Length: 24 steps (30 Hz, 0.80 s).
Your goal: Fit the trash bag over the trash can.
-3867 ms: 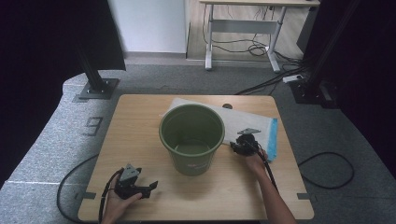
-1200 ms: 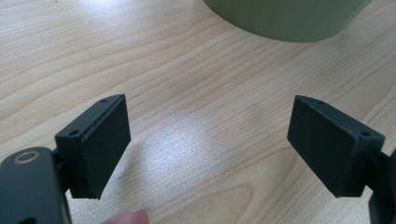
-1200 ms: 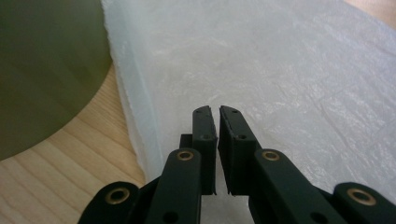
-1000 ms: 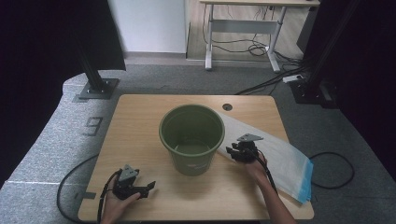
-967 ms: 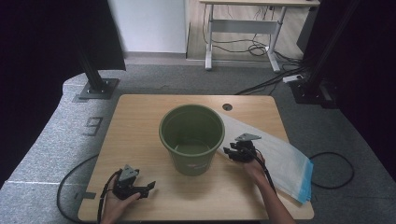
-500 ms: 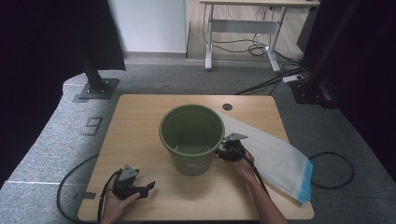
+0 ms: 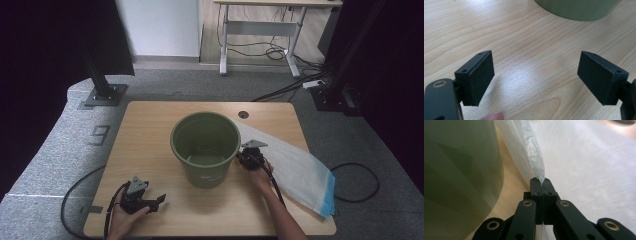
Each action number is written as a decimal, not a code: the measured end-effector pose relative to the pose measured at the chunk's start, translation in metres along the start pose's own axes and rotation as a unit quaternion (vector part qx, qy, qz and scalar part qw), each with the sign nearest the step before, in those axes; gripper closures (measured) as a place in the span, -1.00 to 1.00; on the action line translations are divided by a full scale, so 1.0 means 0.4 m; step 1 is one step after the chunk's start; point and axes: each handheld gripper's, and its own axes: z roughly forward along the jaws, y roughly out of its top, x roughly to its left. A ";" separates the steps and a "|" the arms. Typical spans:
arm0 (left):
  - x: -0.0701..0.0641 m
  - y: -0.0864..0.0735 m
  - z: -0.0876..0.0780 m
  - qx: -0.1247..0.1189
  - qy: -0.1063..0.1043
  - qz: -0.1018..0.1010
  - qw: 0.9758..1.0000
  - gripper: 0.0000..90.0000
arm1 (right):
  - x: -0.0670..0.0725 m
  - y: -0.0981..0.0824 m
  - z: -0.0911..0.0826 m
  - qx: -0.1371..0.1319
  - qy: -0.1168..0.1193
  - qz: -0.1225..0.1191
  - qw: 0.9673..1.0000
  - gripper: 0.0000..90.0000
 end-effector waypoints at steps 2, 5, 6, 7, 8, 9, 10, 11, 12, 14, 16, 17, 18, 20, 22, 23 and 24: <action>0.002 0.000 -0.001 -0.001 0.000 -0.001 1.000 -0.69 | -0.006 0.007 -0.013 -0.013 0.002 0.006 1.000 0.97; 0.003 0.000 -0.001 -0.001 0.001 -0.002 1.000 -0.69 | -0.037 0.034 -0.067 -0.047 0.009 0.035 0.998 0.97; 0.003 0.000 -0.001 0.000 0.001 -0.001 1.000 -0.69 | -0.037 0.034 -0.067 -0.047 0.009 0.035 0.998 0.97; 0.002 0.000 -0.001 0.000 0.001 0.000 1.000 -0.69 | -0.054 0.050 -0.096 -0.064 0.014 0.051 0.997 0.97; 0.001 0.000 -0.001 0.000 0.001 -0.001 1.000 -0.69 | -0.061 0.059 -0.110 -0.074 0.018 0.058 0.995 0.98; 0.001 0.000 -0.001 0.000 0.002 0.000 1.000 -0.69 | -0.066 0.067 -0.124 -0.085 0.021 0.065 0.994 0.97; 0.001 0.000 -0.001 0.000 0.002 0.000 1.000 -0.69 | -0.070 0.075 -0.136 -0.089 0.024 0.070 0.993 0.98; 0.002 0.000 -0.001 0.000 0.002 -0.001 1.000 -0.69 | -0.073 0.082 -0.148 -0.096 0.024 0.069 0.993 0.98; 0.002 0.000 -0.001 0.000 0.002 -0.001 1.000 -0.69 | -0.074 0.088 -0.158 -0.101 0.025 0.071 0.992 0.98; 0.001 0.000 -0.001 0.001 0.002 0.000 1.000 -0.69 | -0.077 0.099 -0.175 -0.114 0.026 0.073 0.991 0.98; 0.001 0.000 -0.002 0.000 0.003 0.000 1.000 -0.69 | -0.078 0.102 -0.182 -0.122 0.027 0.076 0.989 0.98; 0.002 0.000 -0.003 -0.001 0.002 -0.001 1.000 -0.69 | -0.080 0.108 -0.195 -0.128 0.027 0.079 0.988 0.98; 0.002 0.000 -0.003 -0.001 0.002 -0.001 1.000 -0.69 | -0.080 0.108 -0.195 -0.128 0.027 0.079 0.988 0.98; 0.002 0.000 -0.002 -0.002 0.005 -0.001 1.000 -0.69 | -0.079 0.120 -0.217 -0.139 0.024 0.075 0.987 0.98; 0.001 0.000 -0.003 -0.003 0.006 0.001 1.000 -0.69 | -0.079 0.131 -0.236 -0.149 0.020 0.071 0.986 0.98; -0.002 0.002 -0.005 -0.008 0.008 0.002 1.000 -0.69 | -0.080 0.135 -0.249 -0.157 0.020 0.071 0.985 0.98; -0.002 0.002 -0.005 -0.008 0.008 0.002 1.000 -0.69 | -0.080 0.135 -0.249 -0.157 0.020 0.071 0.985 0.98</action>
